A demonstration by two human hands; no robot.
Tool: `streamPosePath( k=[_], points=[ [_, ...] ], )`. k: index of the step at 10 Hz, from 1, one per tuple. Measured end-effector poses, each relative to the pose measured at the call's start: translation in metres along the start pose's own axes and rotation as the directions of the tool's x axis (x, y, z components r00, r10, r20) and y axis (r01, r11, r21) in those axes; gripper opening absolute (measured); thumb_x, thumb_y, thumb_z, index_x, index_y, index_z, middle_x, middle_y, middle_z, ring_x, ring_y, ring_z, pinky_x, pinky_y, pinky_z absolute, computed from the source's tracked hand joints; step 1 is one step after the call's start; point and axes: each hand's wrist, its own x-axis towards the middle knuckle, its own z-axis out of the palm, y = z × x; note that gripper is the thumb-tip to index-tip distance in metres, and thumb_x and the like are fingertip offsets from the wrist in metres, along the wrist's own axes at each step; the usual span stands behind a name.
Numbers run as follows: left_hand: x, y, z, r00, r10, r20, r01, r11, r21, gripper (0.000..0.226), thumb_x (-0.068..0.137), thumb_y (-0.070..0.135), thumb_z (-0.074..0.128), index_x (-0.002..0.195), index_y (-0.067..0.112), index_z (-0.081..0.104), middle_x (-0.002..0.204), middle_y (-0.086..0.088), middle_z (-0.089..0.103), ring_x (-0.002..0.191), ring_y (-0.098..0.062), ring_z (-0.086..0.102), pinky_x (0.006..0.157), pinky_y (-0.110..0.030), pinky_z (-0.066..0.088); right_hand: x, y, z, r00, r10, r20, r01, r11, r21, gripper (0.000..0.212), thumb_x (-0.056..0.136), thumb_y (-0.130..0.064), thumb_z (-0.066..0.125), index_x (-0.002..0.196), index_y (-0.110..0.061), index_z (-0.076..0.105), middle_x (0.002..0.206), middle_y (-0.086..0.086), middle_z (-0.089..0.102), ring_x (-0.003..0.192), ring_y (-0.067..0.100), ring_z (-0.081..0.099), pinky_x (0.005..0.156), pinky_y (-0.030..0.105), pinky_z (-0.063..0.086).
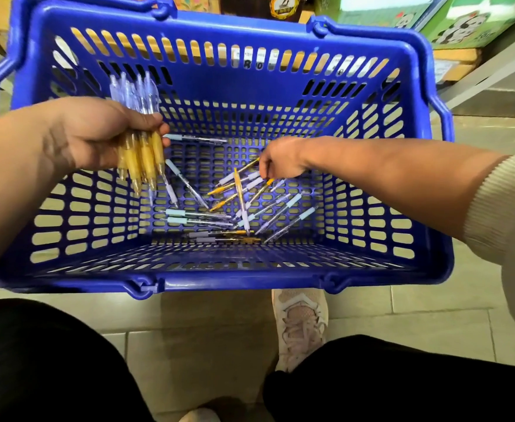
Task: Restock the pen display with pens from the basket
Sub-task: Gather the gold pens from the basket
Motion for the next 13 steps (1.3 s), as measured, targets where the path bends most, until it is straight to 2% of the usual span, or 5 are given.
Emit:
streamPosePath(
  k=[2,6,9,11,13],
  points=[
    [-0.028,0.020,0.006,0.998,-0.025,0.050,0.030,0.993,-0.111,0.015,0.077,0.020,0.065,0.092,0.018,0.067,0.085,0.006,0.073,0.080,-0.009,0.073,0.078,-0.035,0.063,0.017,-0.041,0.024,0.956,-0.261,-0.132,0.248,0.963,-0.106,0.056,0.091,-0.003,0.055,0.140,-0.029,0.052,0.141,-0.005,0.051,0.128,0.020,0.052,0.108,0.042,0.046],
    [-0.031,0.032,-0.014,0.999,0.047,0.012,-0.043,0.976,-0.212,0.007,0.083,0.019,0.066,0.090,0.017,0.066,0.080,0.006,0.073,0.078,-0.008,0.074,0.067,-0.032,0.062,0.086,-0.153,0.033,0.857,-0.515,0.007,0.430,0.708,-0.559,0.072,0.100,-0.007,0.042,0.161,-0.022,0.006,0.169,0.002,-0.007,0.156,0.019,-0.005,0.127,0.039,0.007],
    [-0.032,0.032,-0.017,0.998,0.049,0.049,-0.036,0.971,-0.238,0.014,0.078,0.017,0.067,0.068,0.017,0.078,0.081,0.003,0.073,0.078,-0.011,0.074,0.070,-0.032,0.062,0.078,-0.120,0.024,0.802,-0.597,-0.024,0.410,0.578,-0.705,0.041,0.099,-0.011,0.055,0.140,-0.014,0.049,0.152,0.013,0.038,0.141,0.030,0.037,0.106,0.046,0.046],
    [-0.031,0.035,-0.011,0.999,0.037,0.006,-0.034,0.968,-0.248,0.004,0.093,0.014,0.061,0.091,0.015,0.065,0.079,0.002,0.072,0.075,-0.012,0.073,0.069,-0.033,0.062,0.061,-0.079,0.029,0.839,-0.533,0.105,0.450,0.573,-0.685,0.019,0.096,-0.021,0.060,0.107,-0.014,0.073,0.115,0.005,0.063,0.119,0.028,0.050,0.111,0.043,0.040],
    [-0.033,0.031,0.001,1.000,-0.009,0.011,0.011,0.976,-0.217,0.012,0.101,0.013,0.055,0.093,0.014,0.064,0.077,0.002,0.072,0.071,-0.011,0.073,0.067,-0.034,0.064,0.059,-0.062,0.028,0.925,-0.335,-0.178,0.259,0.900,-0.349,0.037,0.098,-0.030,0.061,0.130,-0.013,0.054,0.125,0.005,0.055,0.109,0.023,0.062,0.102,0.042,0.051]
  ],
)
